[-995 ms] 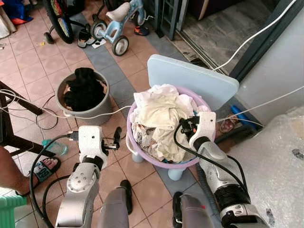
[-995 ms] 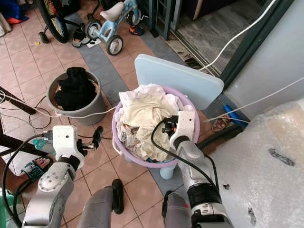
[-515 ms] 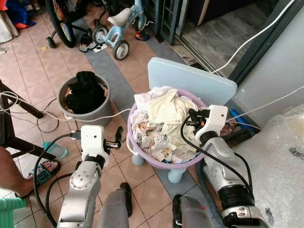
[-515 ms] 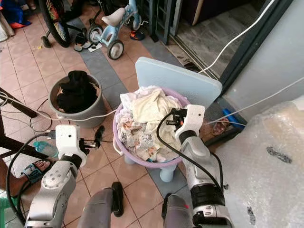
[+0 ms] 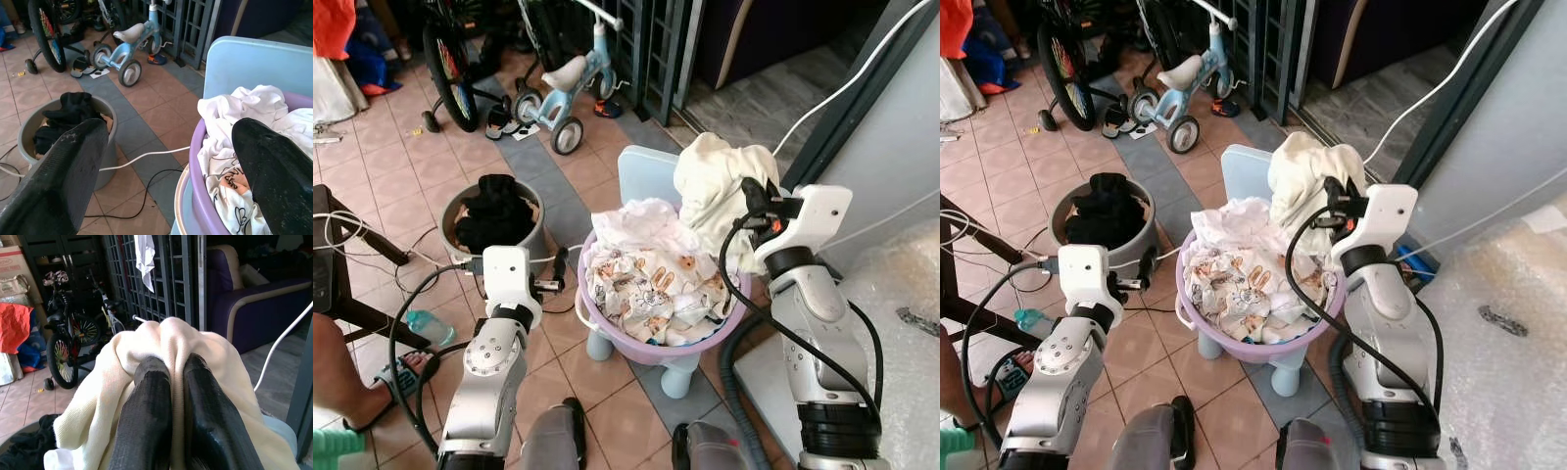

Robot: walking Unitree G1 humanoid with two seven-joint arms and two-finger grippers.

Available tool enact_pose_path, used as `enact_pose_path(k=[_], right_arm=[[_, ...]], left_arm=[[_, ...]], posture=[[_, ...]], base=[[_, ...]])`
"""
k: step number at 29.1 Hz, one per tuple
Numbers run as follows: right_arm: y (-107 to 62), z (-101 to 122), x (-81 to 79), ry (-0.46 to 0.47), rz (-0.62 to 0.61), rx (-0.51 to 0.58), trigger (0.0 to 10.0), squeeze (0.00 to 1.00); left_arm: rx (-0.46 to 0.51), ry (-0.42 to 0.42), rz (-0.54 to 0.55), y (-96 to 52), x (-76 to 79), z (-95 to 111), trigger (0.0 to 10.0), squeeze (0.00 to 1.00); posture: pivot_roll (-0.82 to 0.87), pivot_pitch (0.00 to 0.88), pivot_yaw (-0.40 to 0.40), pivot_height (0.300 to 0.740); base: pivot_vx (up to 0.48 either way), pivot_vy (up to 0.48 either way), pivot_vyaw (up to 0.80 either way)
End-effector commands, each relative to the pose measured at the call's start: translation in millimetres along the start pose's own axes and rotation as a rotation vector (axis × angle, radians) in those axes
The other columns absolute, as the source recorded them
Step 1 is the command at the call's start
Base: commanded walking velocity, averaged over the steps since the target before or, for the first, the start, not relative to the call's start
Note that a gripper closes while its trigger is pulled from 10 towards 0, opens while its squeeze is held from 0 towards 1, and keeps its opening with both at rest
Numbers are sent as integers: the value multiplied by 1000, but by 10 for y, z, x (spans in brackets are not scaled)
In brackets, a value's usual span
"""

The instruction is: Clothes washing

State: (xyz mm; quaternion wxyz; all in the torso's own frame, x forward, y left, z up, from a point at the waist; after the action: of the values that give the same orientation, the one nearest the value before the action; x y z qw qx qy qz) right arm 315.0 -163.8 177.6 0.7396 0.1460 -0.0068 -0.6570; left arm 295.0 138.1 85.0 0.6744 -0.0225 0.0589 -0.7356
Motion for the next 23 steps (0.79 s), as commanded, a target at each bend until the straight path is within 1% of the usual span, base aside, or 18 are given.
enact_pose_path(k=[1, 2, 4, 6, 7, 9, 11, 13, 14, 15, 20, 23], right_arm=[[-74, 123, -31, -29, -11, 35, 0, 0], [-101, 131, -29, -37, -15, 37, 0, 0], [-165, 119, -40, -88, -17, 36, 0, 0], [-189, 94, -49, -99, -14, 29, 0, 0], [-194, 71, -43, -96, -32, 14, 10000, 0], [-183, 69, -36, -90, -49, 9, 10000, 0], [-137, 120, -53, -115, -50, 23, 10000, 0], [-107, 144, -57, -113, -54, 29, 10000, 0], [-73, 180, -55, -132, -56, 47, 10000, 0], [-43, 201, -55, -139, -54, 55, 10000, 0], [19, 244, -57, -152, -54, 71, 10000, 0], [49, 260, -67, -160, -52, 75, 10000, 0]], left_arm=[[-2, 8, -14, 18, 13, -25, 10000, 0], [1, 8, -16, 26, 19, -20, 10000, 0], [4, 5, -15, 51, 22, -13, 10000, 0], [7, 3, -22, 70, 40, -4, 10000, 0], [12, 3, -33, 101, 67, 7, 10000, 0], [19, -1, -41, 138, 89, 28, 10000, 0], [34, -4, -44, 188, 108, 69, 10000, 0], [47, 2, -63, 200, 138, 96, 10000, 0], [63, 27, -71, 203, 164, 122, 10000, 0], [69, 34, -75, 205, 179, 129, 10000, 0], [80, 2, -75, 221, 186, 145, 10000, 0], [85, 5, -66, 242, 185, 160, 10000, 0]], posture=[[-92, 59, 59, 740], [-92, 59, 59, 740], [-104, 46, 67, 740], [-114, 36, 73, 740], [-119, 31, 76, 740], [-123, 29, 79, 740], [-128, 27, 84, 740], [-128, 27, 84, 740], [-129, 24, 83, 740], [-130, 22, 83, 740], [-129, 21, 78, 740], [-128, 25, 73, 740]], base=[[0, 0, 0], [0, 0, 0], [0, 0, 0], [0, 0, 0], [0, 0, -800], [0, 0, -800], [0, 0, -800], [0, 0, -800], [0, 0, -800], [0, 0, -800], [0, 0, -800], [0, 0, -800]])
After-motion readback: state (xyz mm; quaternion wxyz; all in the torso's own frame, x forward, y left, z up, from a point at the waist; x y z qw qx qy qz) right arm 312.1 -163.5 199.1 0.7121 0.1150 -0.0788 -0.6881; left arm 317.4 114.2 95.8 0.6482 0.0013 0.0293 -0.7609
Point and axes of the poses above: a point about 5 cm out from each wrist's last joint towards the gripper, its own y axis pointing out of the wrist towards the gripper, its own z axis along the axis of the wrist's last joint, x = y × z, the point moved 3 cm from there along y, pointing out of the wrist towards the gripper, and after that the axes turned 5 degrees about y, right-handed, at the moved point
